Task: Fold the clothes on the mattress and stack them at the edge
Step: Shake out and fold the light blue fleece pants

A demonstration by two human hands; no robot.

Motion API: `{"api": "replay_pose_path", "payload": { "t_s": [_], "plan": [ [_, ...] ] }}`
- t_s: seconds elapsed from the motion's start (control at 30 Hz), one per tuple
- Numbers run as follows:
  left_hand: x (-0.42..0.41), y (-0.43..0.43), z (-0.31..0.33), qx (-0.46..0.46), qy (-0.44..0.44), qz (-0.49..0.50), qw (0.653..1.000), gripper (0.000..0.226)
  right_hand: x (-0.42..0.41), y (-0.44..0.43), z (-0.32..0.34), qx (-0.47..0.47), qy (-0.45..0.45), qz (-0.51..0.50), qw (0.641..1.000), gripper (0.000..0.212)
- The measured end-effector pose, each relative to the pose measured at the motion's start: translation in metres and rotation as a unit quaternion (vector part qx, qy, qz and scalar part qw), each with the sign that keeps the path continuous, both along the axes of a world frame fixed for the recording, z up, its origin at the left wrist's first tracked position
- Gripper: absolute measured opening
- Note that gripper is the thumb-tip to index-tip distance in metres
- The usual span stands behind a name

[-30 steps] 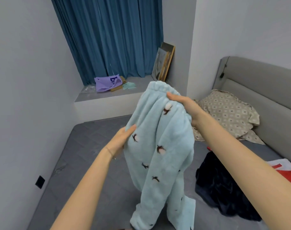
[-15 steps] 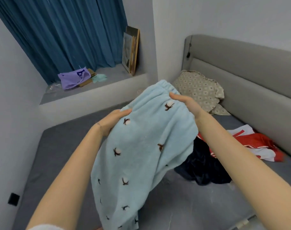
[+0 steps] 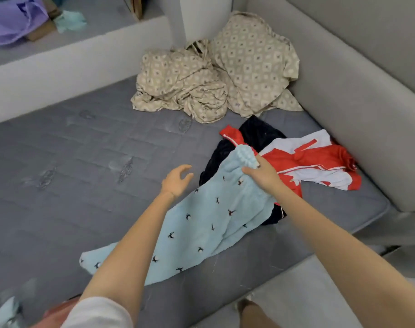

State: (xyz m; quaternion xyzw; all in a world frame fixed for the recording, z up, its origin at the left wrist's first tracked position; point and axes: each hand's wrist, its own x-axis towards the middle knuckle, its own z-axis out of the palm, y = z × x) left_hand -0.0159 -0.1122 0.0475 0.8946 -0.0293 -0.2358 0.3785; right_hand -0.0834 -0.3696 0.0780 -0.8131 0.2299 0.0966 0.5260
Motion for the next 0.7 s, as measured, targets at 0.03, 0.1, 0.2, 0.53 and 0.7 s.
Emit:
{"api": "replay_pose_path", "payload": {
  "t_s": [0.03,0.1,0.2,0.53,0.7],
  "plan": [
    [-0.002,-0.004,-0.016,0.004,0.009,0.007,1.000,0.041,0.004,-0.013,-0.016,-0.020,0.008,0.001,1.000,0.030],
    [-0.006,-0.008,-0.045,0.011,0.034,0.031,0.999,0.043,0.015,-0.035,-0.044,-0.049,0.027,0.004,0.998,0.024],
    [-0.011,-0.004,-0.089,0.021,0.056,0.069,0.996,0.046,0.034,-0.055,-0.088,-0.121,0.073,0.034,0.989,0.026],
    [-0.038,0.026,-0.188,0.147,0.003,0.102,0.984,0.051,0.048,-0.003,-0.183,-0.371,0.046,0.211,0.903,0.074],
    [-0.062,0.076,-0.208,0.190,0.000,0.072,0.979,0.054,0.027,0.065,-0.211,-0.375,0.034,0.324,0.868,0.073]
  ]
}}
